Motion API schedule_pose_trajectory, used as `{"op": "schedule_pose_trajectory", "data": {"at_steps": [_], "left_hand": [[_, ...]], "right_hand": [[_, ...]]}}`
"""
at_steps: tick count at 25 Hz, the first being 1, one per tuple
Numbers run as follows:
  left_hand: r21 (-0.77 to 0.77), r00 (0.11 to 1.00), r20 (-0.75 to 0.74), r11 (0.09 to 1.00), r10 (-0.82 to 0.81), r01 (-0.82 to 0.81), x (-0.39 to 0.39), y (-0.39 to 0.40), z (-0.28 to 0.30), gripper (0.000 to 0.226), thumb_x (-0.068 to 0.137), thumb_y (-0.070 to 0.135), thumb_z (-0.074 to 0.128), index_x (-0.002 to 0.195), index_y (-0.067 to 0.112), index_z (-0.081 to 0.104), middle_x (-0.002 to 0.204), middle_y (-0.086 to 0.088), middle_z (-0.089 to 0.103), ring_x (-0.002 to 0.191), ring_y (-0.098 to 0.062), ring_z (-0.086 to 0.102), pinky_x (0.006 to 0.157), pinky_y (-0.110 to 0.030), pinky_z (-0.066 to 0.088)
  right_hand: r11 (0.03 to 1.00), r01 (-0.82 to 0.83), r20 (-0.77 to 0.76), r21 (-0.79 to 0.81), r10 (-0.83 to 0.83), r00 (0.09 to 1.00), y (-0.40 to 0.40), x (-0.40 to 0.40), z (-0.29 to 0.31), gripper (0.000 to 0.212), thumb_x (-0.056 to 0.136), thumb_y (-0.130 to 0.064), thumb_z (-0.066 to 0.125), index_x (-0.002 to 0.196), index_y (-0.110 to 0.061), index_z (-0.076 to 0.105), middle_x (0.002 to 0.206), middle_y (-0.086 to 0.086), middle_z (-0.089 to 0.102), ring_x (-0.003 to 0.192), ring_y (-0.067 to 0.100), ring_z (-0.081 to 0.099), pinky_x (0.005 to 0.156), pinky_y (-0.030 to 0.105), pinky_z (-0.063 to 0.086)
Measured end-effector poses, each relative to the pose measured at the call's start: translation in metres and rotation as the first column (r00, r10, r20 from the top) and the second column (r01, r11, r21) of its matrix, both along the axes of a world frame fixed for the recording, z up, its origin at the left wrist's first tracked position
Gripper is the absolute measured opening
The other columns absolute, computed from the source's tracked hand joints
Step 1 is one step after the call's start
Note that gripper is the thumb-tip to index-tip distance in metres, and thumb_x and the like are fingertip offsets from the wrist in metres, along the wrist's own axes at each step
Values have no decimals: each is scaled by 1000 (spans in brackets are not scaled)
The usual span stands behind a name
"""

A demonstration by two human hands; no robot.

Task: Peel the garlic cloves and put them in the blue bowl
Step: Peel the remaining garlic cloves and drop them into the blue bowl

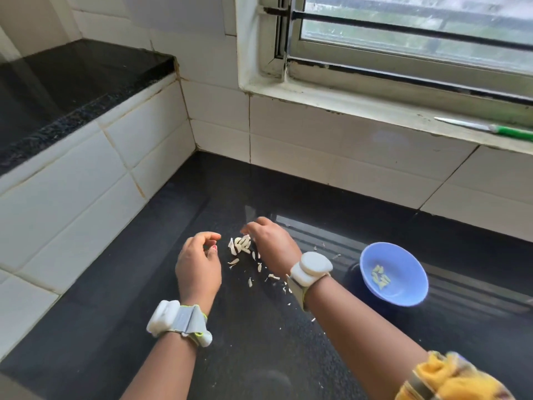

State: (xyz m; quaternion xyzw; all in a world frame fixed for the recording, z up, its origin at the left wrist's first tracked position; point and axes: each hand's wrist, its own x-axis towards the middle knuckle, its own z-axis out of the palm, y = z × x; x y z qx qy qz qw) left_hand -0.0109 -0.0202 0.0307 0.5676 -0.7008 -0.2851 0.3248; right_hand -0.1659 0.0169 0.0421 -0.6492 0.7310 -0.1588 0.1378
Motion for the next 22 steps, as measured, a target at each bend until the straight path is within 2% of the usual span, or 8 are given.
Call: {"op": "schedule_pose_trajectory", "data": {"at_steps": [5,8,11,13,15,17,20,22], "left_hand": [[35,1000,11,999,4,-4,1,-1,-7,24,85,4,58,97,24,64,94,3,60,89,-23,61,83,-43,49],[45,1000,4,999,2,-2,0,-5,-10,22,85,7,60,97,25,64,96,1,61,89,-24,61,84,-45,49],[61,1000,-9,998,9,-8,-1,-5,-13,22,85,6,59,99,21,64,98,-1,61,91,-25,60,83,-45,49],[56,1000,-23,998,21,-19,-1,-5,-12,21,85,6,59,102,17,65,100,-4,62,93,-27,60,83,-43,49],[32,996,-85,999,13,-10,-2,-5,-8,18,87,8,60,103,14,66,100,-4,64,92,-24,61,82,-36,48],[28,982,-185,999,-34,40,-6,-1,-1,18,89,13,61,106,17,67,97,5,67,87,-10,62,80,-26,47],[75,931,-340,983,-133,168,-16,10,10,18,88,19,65,105,21,72,92,12,72,85,0,65,76,-17,50],[123,890,-424,963,-168,240,-25,19,16,13,84,21,69,97,23,74,86,10,73,82,-3,67,73,-18,52]], "right_hand": [[994,-83,-145,76,93,985,-28,10,-5,30,100,-16,46,127,-19,59,119,5,57,109,27,53,80,42,54],[985,-117,-239,125,144,960,-33,21,-8,24,98,-13,47,115,-12,65,114,8,56,105,29,55,76,41,55],[987,-140,-237,73,154,959,-35,30,-4,21,98,-15,50,113,-11,64,111,9,59,104,30,55,77,39,50],[989,-149,-203,-26,141,969,-33,33,-1,19,97,-16,50,111,-12,62,107,9,60,100,29,54,74,38,44],[986,-63,-9,-157,63,998,-26,33,1,13,95,-14,54,106,-15,61,102,6,61,93,26,56,70,36,44],[967,136,304,-216,-66,950,-15,32,5,12,90,-9,60,99,-17,64,92,2,64,84,19,61,69,32,48],[928,367,680,-72,-223,698,5,20,10,7,87,-7,68,91,-12,72,78,-1,71,71,7,68,68,22,56],[934,357,863,16,-193,467,25,7,12,10,87,-9,71,96,-6,73,87,8,75,82,14,72,77,28,58]]}}
